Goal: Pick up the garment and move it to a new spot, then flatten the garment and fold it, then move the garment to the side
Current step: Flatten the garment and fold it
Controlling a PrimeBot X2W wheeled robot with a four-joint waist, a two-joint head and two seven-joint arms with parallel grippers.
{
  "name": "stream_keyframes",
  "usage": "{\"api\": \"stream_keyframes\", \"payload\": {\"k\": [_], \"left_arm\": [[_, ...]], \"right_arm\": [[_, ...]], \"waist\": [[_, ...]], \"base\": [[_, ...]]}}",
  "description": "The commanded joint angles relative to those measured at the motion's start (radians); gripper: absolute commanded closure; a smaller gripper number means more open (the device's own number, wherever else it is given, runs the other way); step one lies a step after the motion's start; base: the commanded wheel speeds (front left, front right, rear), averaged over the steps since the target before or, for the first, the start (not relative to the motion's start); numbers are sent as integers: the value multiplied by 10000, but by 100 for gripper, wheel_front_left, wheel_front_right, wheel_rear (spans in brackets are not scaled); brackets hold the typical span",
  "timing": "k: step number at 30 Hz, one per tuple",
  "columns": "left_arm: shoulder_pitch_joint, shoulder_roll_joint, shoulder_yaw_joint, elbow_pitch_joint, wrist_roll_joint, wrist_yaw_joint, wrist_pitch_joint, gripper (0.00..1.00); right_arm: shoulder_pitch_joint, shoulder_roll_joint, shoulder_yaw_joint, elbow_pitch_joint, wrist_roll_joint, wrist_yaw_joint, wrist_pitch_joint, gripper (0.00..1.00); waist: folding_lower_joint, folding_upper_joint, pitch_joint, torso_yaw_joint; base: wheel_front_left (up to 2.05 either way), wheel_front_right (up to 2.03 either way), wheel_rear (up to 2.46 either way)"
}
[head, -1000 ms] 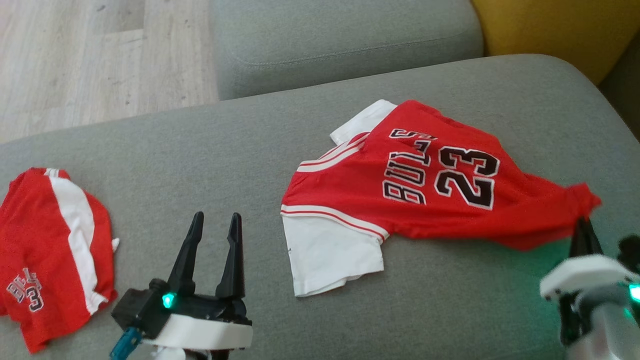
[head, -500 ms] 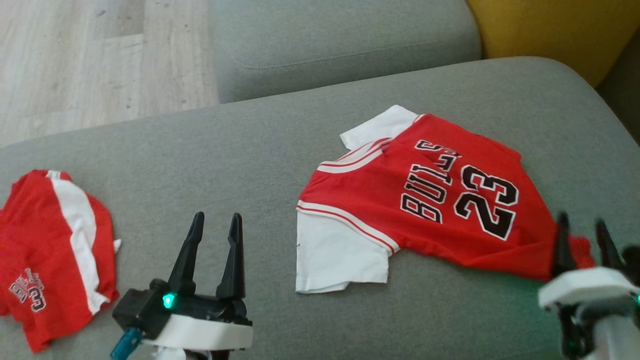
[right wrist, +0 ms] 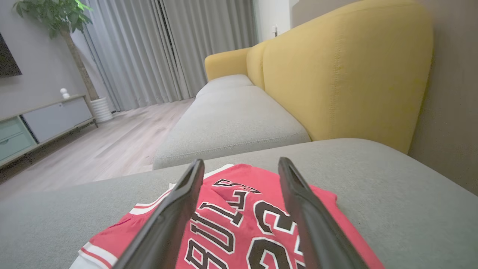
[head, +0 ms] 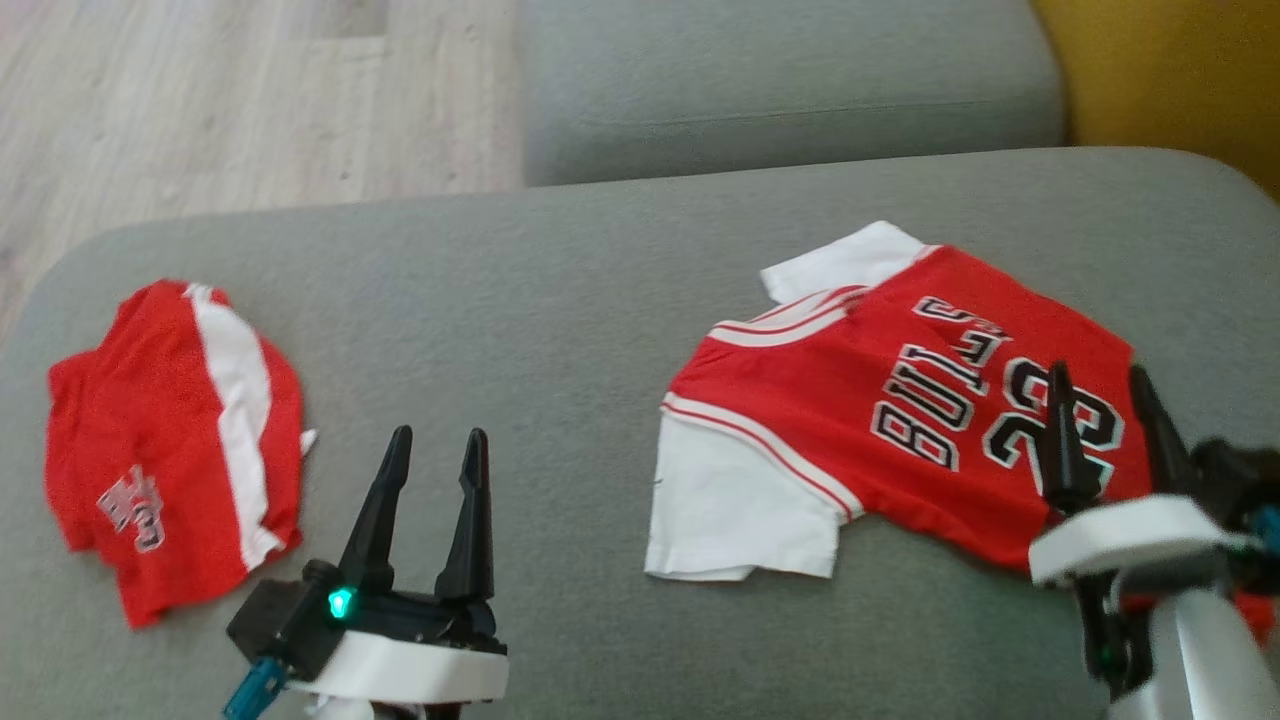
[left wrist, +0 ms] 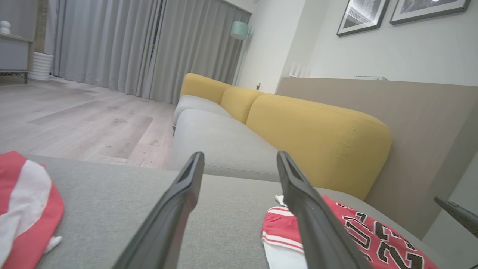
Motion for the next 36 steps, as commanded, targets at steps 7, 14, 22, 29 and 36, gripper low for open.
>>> {"api": "stream_keyframes", "payload": {"k": [7,14,22,29,36], "left_arm": [[-805,-13,44,-376,11,-68,-94,0],[-1507,-13,-511,-355,-242,-116,-94,0],[-1957,-13,-1026,-303,-562,-136,-94,0],[-2083,-13,-1173,-305,-686,-143,-94,0],[-2209,-13,-1258,-372,-774,-147,-94,0]], "right_arm": [[-2937,-66,-271,621,-1260,71,1485,0],[-5826,-66,-1254,3423,-3117,71,3783,0],[-7436,-736,-2553,5768,-5293,71,5601,0],[-8009,-947,-3666,6586,-6256,71,6184,0],[-8173,-813,-4813,6976,-6954,71,6367,0]], "waist": [[0,0,995,1109],[0,0,2023,2272],[0,0,2677,3382],[0,0,2916,3748],[0,0,3189,3875]], "base": [[0,0,0],[0,0,0],[0,0,0],[0,0,0],[0,0,0]]}}
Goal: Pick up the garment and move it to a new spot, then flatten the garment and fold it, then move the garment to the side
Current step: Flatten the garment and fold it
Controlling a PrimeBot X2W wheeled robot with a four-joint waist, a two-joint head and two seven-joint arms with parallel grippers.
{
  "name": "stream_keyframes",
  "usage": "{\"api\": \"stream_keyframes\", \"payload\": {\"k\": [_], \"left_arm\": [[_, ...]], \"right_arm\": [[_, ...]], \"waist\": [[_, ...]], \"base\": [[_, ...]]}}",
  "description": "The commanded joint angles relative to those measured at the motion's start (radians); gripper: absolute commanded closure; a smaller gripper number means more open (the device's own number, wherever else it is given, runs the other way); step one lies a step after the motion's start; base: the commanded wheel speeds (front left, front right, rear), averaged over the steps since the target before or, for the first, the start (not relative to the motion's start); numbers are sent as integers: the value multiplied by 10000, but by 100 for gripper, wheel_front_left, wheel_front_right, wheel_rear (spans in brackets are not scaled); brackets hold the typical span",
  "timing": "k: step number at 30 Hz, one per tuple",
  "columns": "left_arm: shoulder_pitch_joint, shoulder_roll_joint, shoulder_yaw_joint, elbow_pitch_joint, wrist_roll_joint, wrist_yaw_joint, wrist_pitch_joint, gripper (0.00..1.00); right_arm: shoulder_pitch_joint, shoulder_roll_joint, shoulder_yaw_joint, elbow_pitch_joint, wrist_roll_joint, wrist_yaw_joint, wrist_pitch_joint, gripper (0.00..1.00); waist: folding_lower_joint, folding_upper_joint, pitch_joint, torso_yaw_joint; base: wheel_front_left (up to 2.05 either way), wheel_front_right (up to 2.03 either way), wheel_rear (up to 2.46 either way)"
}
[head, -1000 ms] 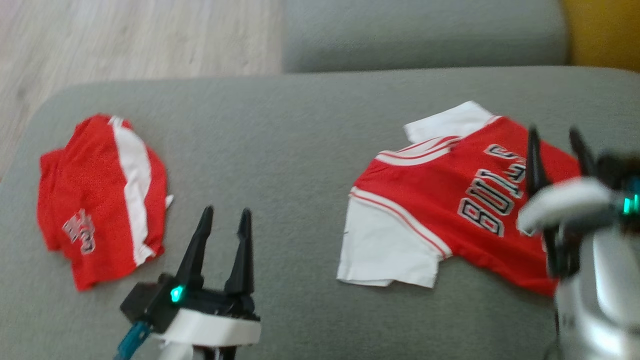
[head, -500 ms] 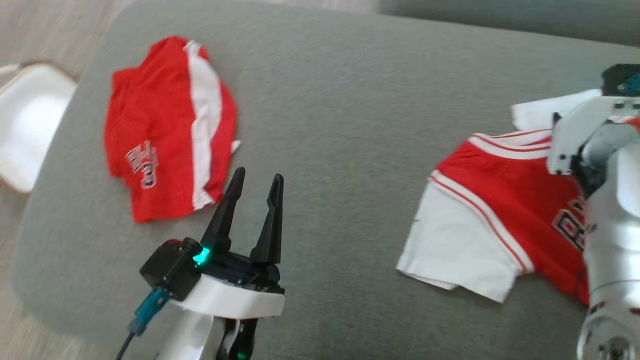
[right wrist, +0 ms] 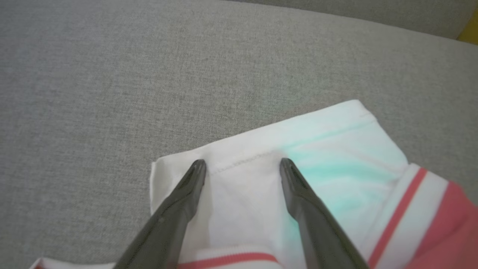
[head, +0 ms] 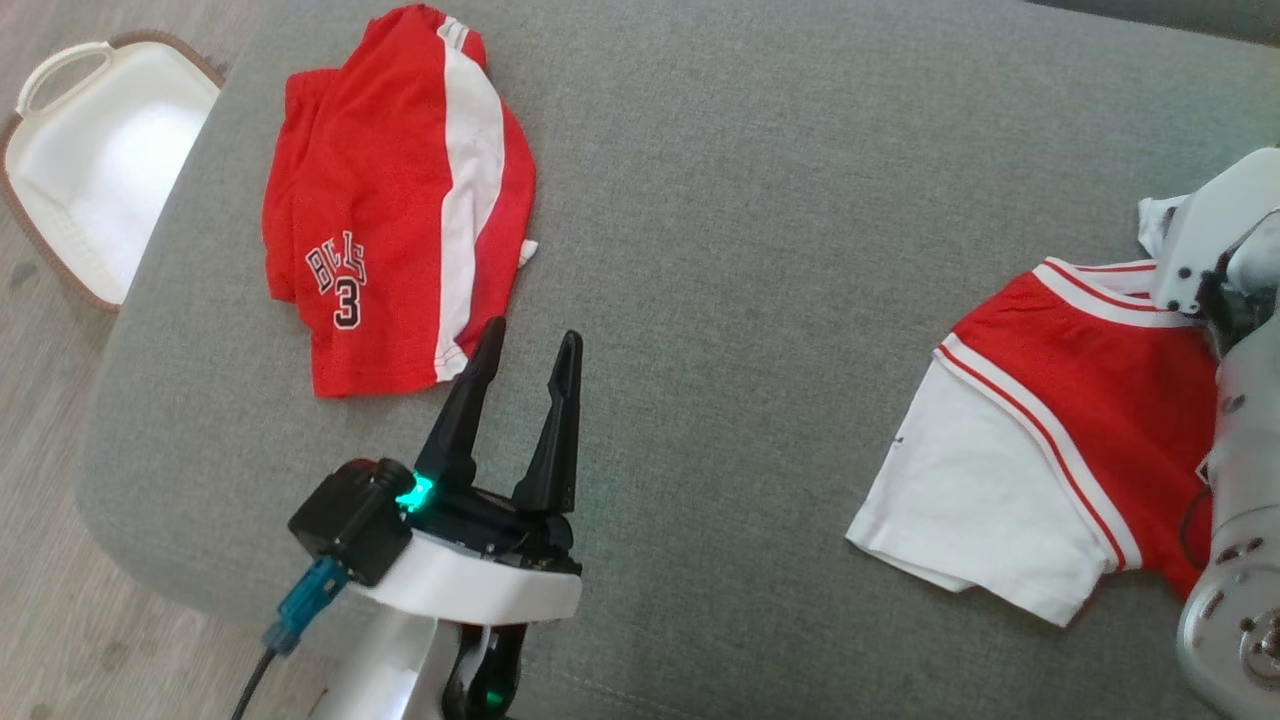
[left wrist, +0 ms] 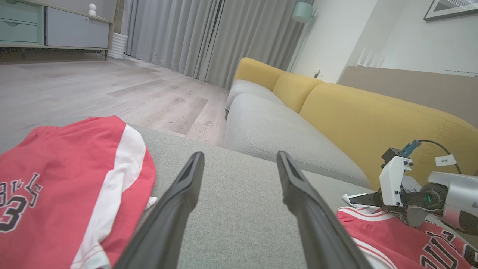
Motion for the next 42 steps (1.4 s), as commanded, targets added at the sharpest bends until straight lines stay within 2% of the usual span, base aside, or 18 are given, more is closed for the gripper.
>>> {"api": "stream_keyframes", "payload": {"k": [1,2,3,7,16,23,29,30,31,37,42], "left_arm": [[-319,8,265,-339,-56,-53,-94,0],[-319,8,265,-339,-56,-53,-94,0],[-329,8,257,-344,-61,-54,-94,0],[-370,8,250,-343,-77,-55,-94,0],[-423,8,163,-310,-167,-56,-94,0],[-427,8,70,-341,-330,-56,-94,0],[-340,8,39,-329,-426,-57,-94,0],[-325,8,32,-338,-449,-57,-94,0],[-310,8,21,-347,-462,-55,-94,0],[-238,8,84,-379,-445,2,-94,0],[-179,8,313,-408,-366,27,-94,0]], "right_arm": [[-101,173,-78,36,-196,67,138,0],[-101,173,-78,36,-196,67,138,0],[-116,205,-238,33,-235,67,110,100],[-352,342,-749,-103,-338,67,-456,100],[-1968,626,-1114,-34,-34,67,-3493,100],[-3519,561,-1250,52,-44,67,-5907,100],[-4175,472,-1611,208,-724,67,-6880,100],[-4214,474,-1677,216,-827,67,-6997,69],[-4200,478,-1812,238,-915,67,-7042,0],[-3699,507,-1964,793,-1383,67,-6721,0],[-3064,593,-1717,1265,-1457,67,-7171,0]], "waist": [[0,0,68,13],[0,0,68,13],[0,0,93,18],[0,0,146,20],[0,0,82,67],[0,0,96,439],[0,0,60,743],[0,0,55,770],[0,0,46,788],[0,0,-90,579],[0,0,-541,45]], "base": [[0,0,0],[0,0,0],[0,0,0],[0,0,0],[0,0,0],[0,0,0],[0,0,0],[0,0,0],[0,0,0],[0,0,0],[0,0,0]]}}
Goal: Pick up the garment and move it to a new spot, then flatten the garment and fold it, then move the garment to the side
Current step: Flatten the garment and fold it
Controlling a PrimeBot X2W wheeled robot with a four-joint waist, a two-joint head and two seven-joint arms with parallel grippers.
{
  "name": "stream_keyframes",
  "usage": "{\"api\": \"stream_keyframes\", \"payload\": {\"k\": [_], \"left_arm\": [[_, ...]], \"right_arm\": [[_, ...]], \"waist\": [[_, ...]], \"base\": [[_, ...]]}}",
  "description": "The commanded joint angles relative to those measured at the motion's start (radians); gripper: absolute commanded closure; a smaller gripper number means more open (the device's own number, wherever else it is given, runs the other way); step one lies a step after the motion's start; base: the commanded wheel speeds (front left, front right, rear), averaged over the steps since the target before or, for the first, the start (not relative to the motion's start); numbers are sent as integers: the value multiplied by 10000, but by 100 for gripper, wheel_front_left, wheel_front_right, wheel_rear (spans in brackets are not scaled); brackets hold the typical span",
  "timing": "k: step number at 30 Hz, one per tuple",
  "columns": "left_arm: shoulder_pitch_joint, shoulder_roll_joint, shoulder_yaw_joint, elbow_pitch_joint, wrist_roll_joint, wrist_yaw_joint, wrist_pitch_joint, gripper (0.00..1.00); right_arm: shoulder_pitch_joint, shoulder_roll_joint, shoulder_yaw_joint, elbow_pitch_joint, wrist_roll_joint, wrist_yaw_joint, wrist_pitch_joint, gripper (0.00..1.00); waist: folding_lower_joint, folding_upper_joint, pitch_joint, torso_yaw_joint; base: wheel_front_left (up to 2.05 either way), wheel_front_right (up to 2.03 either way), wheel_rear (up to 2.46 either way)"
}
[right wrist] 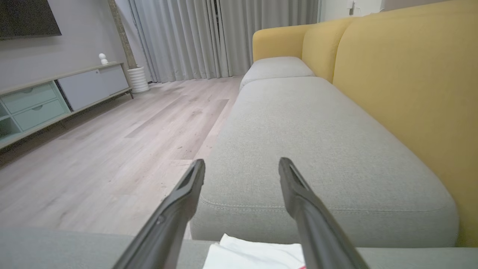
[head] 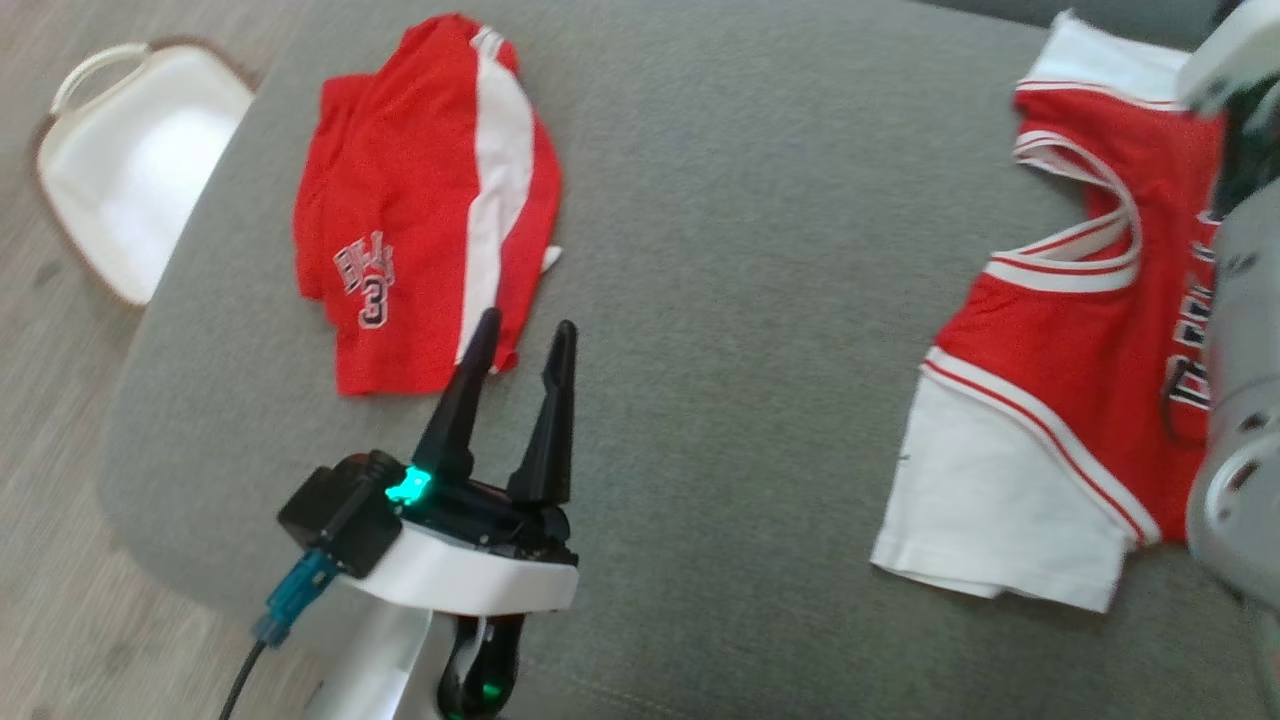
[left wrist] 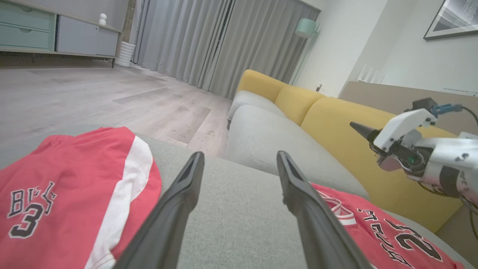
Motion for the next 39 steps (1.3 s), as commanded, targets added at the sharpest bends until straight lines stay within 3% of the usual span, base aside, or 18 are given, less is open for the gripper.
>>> {"api": "stream_keyframes", "payload": {"k": [1,6,12,16,20,28,35,39], "left_arm": [[-26,20,467,-381,96,42,-94,0],[157,20,697,-408,276,68,-94,0],[545,20,1053,-435,422,121,-94,0],[855,20,1182,-421,477,163,-94,0],[1091,20,1167,-343,479,272,-94,0],[1055,20,1048,101,602,454,-94,0],[508,20,720,750,804,509,-94,0],[-260,20,258,1776,1179,643,-1,0]], "right_arm": [[-25,245,473,-3,-79,67,-335,0],[686,368,1261,344,195,67,-580,0],[2573,502,3762,-922,2640,67,-594,0],[4780,507,5755,-2652,4911,67,-595,0],[7301,509,6875,-4707,6334,67,-596,0],[10409,510,7437,-7214,7872,67,-597,0],[11083,510,7880,-8382,8050,67,-329,0],[11108,510,7877,-8886,7981,67,-123,0]], "waist": [[0,0,-399,-455],[0,0,-953,-1133],[0,0,-1855,-2177],[0,0,-2449,-2798],[0,0,-2872,-3354],[0,0,-2891,-4276],[0,0,-2581,-5036],[0,0,-2209,-5471]], "base": [[0,0,0],[0,0,0],[0,0,0],[0,0,0],[0,0,0],[0,0,0],[0,0,0],[0,0,0]]}}
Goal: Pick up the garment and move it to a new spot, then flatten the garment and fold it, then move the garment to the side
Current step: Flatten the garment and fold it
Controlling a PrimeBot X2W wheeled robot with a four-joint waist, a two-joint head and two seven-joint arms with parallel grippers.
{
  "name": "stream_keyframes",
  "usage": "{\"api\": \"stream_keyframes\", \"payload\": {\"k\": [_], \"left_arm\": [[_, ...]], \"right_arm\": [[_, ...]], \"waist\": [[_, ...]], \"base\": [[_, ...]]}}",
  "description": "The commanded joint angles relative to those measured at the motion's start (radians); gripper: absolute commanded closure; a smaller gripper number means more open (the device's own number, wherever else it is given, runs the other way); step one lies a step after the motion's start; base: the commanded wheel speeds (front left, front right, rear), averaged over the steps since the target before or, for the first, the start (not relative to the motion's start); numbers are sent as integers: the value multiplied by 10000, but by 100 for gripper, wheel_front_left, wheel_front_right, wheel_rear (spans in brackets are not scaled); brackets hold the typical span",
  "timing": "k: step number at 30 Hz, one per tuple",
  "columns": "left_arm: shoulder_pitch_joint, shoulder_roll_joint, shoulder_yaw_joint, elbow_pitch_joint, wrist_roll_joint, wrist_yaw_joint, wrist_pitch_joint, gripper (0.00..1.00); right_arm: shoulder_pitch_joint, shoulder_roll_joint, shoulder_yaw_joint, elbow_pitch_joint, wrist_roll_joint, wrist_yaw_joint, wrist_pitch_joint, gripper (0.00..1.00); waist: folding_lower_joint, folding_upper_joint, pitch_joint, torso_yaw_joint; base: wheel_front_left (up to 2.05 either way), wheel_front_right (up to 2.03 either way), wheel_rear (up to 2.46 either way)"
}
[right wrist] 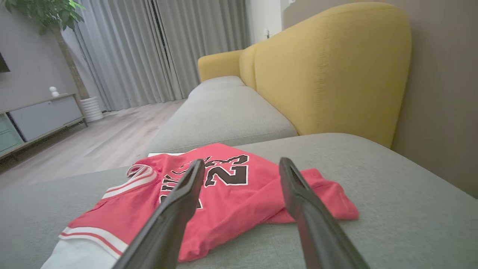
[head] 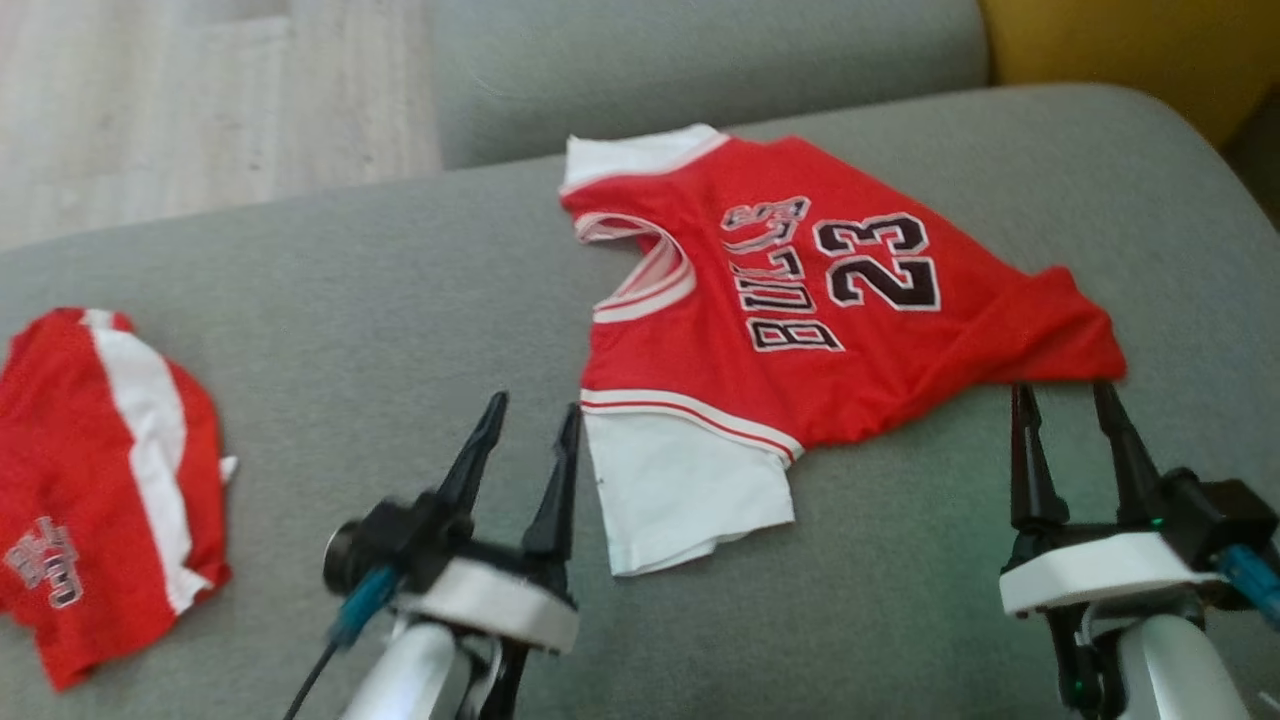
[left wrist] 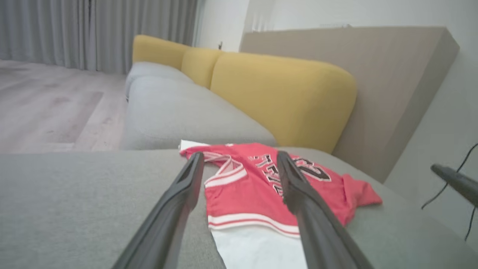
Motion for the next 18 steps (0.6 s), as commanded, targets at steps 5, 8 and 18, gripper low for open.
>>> {"api": "stream_keyframes", "payload": {"k": [5,8,18], "left_arm": [[-1838,4,-213,1268,295,331,1181,0],[-2731,41,-47,2455,344,801,1864,0],[-3745,236,-130,4513,513,1001,2578,0]], "right_arm": [[-303,-46,291,-705,-6,67,70,0],[-394,-45,470,-837,75,67,49,0],[-579,-45,549,-773,412,67,-164,0]], "waist": [[0,0,720,-747],[0,0,1097,-1168],[0,0,1462,-1693]], "base": [[0,0,0],[0,0,0],[0,0,0]]}}
